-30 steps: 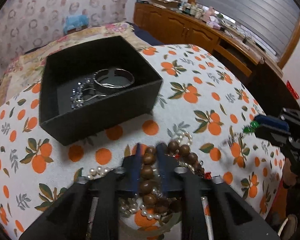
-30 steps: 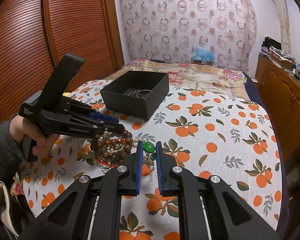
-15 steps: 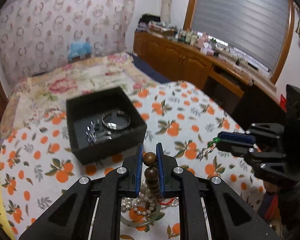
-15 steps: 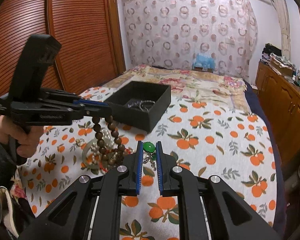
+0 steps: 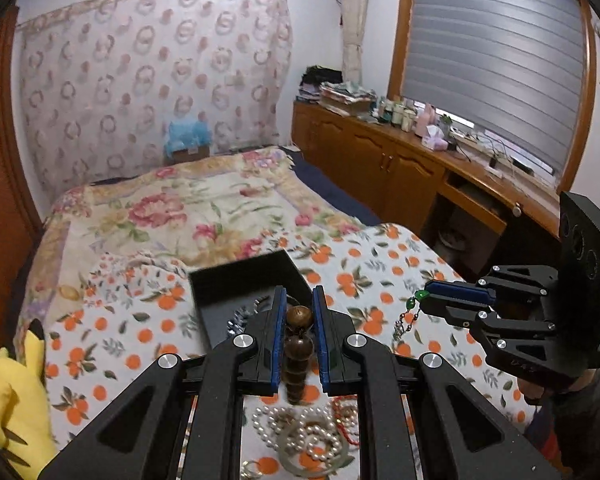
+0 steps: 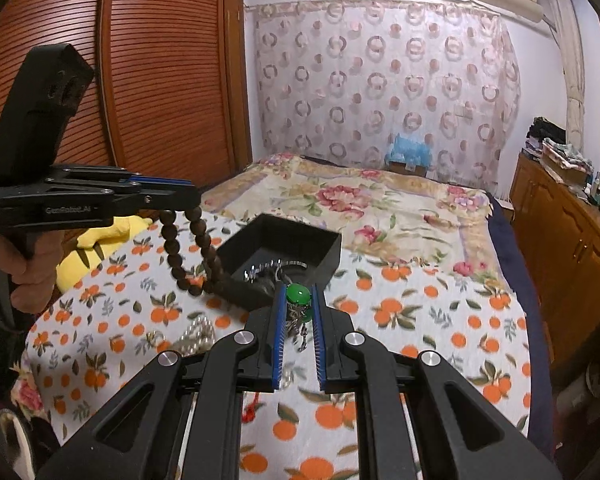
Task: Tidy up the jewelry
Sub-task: 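Carry the bead bracelet and green pendant into the black box and release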
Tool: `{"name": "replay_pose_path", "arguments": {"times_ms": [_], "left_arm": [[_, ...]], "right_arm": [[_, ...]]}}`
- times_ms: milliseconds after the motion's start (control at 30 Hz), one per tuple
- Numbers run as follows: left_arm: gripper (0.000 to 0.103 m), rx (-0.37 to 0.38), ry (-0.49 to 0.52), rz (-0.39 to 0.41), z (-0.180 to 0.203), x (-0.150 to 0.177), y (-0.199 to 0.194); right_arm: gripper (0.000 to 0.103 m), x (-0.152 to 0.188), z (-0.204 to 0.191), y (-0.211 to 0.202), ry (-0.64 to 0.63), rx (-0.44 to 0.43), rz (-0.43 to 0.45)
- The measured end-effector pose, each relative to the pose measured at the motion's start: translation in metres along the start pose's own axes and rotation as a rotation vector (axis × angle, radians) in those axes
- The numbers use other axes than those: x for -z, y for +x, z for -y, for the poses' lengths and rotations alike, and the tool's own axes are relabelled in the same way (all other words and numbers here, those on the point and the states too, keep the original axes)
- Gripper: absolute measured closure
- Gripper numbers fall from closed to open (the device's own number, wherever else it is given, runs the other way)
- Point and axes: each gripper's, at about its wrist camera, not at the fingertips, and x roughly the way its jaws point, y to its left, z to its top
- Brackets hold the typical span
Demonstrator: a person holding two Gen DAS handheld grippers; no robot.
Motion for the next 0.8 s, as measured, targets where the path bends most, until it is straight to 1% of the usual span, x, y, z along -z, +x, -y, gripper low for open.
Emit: {"name": "replay_pose_path", "arguments": {"times_ms": [233, 400, 567, 800], "left_arm": [[0.091, -0.057, 0.001, 0.016, -0.01, -0.015, 0.004], [0.091, -0.086, -0.016, 0.007, -0.02, -0.019, 0.018], [0.091, -0.105, -0.049, -0.024, -0.034, -0.01, 0.04], [0.091, -0.125, -0.086, -0.076, -0.049, 0.007, 0.065]], "right_arm": [[0.089, -0.023, -0.002, 0.015, -0.014, -0.009, 0.002], [0.089, -0.033, -0.004, 0.027, -0.024, -0.006, -0.007], [0.089, -0.04, -0.006, 0.041, -0.031, -0.007, -0.014], [0.089, -0.042, -0.011, 0.062, -0.03, -0.035, -0.028]]}}
